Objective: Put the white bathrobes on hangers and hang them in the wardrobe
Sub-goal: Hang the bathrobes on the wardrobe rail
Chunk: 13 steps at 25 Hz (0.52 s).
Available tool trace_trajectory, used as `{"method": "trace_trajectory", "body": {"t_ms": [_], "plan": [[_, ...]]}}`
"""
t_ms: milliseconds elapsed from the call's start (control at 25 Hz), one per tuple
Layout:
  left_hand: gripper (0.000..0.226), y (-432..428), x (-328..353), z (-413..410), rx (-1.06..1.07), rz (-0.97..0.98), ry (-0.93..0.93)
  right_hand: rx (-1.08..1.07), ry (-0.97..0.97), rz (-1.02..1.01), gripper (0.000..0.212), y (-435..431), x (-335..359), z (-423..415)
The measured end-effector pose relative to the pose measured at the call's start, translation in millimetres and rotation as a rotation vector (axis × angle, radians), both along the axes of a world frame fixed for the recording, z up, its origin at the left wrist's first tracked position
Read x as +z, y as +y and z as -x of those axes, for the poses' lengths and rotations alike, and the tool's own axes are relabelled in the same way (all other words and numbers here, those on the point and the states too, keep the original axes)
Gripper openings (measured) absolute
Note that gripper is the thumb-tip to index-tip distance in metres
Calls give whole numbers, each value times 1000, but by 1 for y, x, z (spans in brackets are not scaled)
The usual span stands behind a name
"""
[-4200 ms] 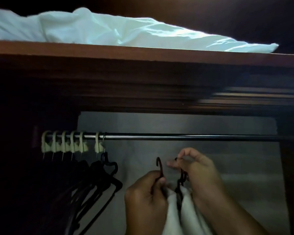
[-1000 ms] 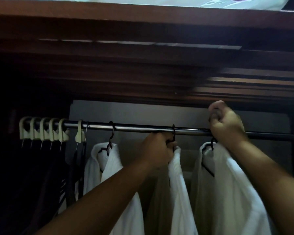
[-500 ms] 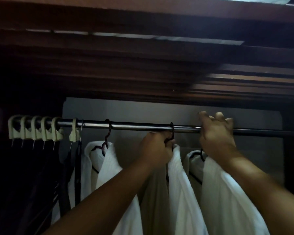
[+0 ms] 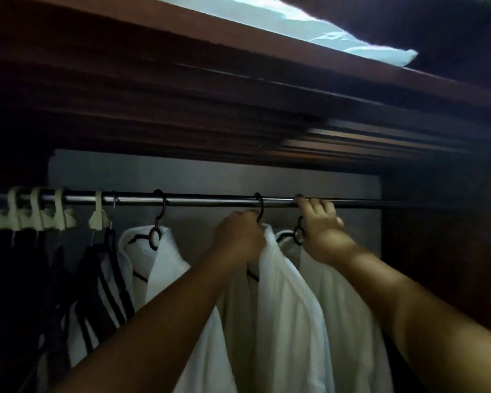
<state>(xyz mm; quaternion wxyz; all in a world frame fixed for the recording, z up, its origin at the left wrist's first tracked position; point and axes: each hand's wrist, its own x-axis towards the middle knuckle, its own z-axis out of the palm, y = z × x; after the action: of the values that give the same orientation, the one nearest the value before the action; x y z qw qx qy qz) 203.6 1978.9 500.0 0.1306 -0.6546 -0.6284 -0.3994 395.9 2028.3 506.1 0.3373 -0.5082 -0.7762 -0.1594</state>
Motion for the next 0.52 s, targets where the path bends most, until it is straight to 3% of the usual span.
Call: {"method": "trace_trajectory", "body": {"t_ms": [120, 240, 320, 400, 520], "plan": [[30, -50, -6, -8, -111, 46, -6, 2, 54, 309, 73, -58, -30, -17], [40, -106, -39, -29, -351, 58, -81, -124, 53, 433, 73, -143, -67, -42], [47, -150, -71, -52, -590, 43, -140, -193, 107, 422, 62, -208, -94, -64], [38, -197, -101, -85, -865, 42, -241, -253, 214, 425, 47, -291, -130, -91], [30, -276, -139, -151, -1302, 215, -271, -419, 467, 501, 36, -439, -190, -132]]}}
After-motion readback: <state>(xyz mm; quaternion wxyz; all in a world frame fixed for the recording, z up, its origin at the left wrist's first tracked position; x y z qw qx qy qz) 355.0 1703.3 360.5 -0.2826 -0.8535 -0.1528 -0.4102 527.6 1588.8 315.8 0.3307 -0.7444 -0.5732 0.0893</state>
